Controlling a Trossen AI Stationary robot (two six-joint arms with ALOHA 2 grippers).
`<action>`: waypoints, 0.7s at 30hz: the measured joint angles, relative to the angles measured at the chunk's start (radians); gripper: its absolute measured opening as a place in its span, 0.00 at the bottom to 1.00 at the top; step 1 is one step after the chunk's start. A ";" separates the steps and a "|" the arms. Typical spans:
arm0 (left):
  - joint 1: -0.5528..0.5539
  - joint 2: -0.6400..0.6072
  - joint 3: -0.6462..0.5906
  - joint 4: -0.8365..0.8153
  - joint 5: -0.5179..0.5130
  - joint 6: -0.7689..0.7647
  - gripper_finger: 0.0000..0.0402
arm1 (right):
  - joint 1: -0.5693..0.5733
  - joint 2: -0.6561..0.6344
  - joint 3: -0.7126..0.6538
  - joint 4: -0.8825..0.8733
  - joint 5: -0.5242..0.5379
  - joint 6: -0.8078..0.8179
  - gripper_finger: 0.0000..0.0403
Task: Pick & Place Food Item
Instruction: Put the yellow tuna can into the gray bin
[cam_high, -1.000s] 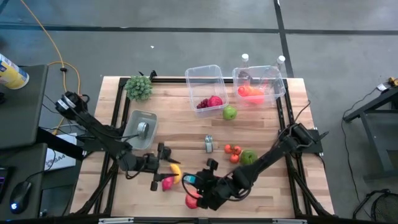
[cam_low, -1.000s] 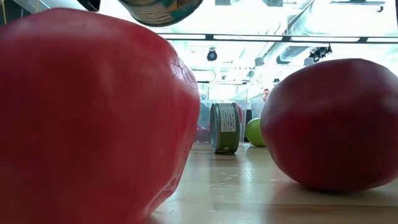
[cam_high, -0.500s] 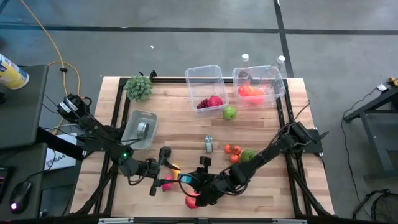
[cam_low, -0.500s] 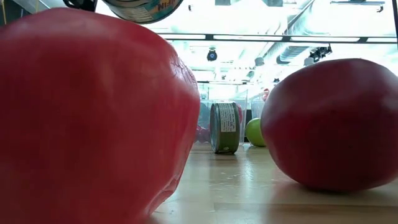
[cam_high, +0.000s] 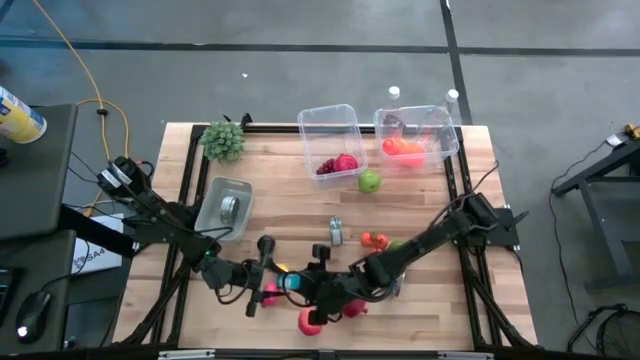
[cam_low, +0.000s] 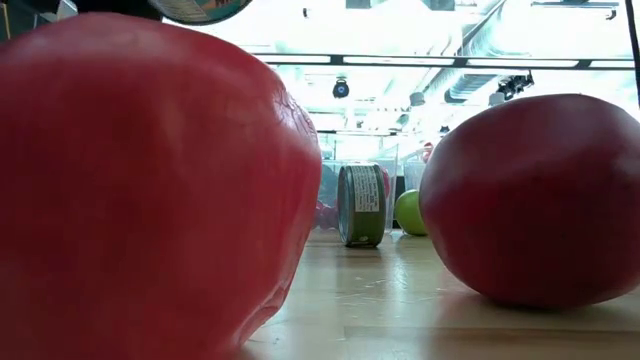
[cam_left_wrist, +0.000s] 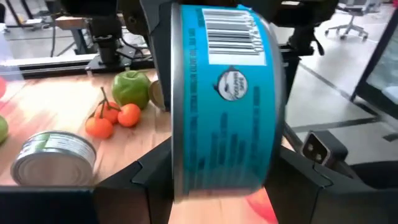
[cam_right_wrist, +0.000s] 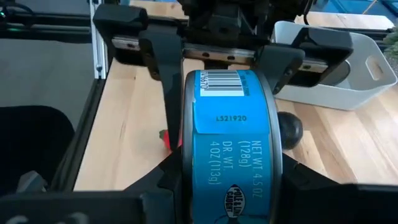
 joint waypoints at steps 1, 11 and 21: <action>0.000 0.001 0.000 0.002 0.000 -0.002 0.50 | -0.003 0.000 0.000 0.000 -0.004 -0.003 0.30; -0.044 -0.007 0.000 0.028 -0.097 0.004 0.49 | -0.014 0.000 0.000 -0.009 -0.067 -0.004 0.30; -0.047 -0.007 0.000 0.024 -0.103 0.000 0.34 | -0.014 0.000 0.000 -0.006 -0.105 0.015 0.30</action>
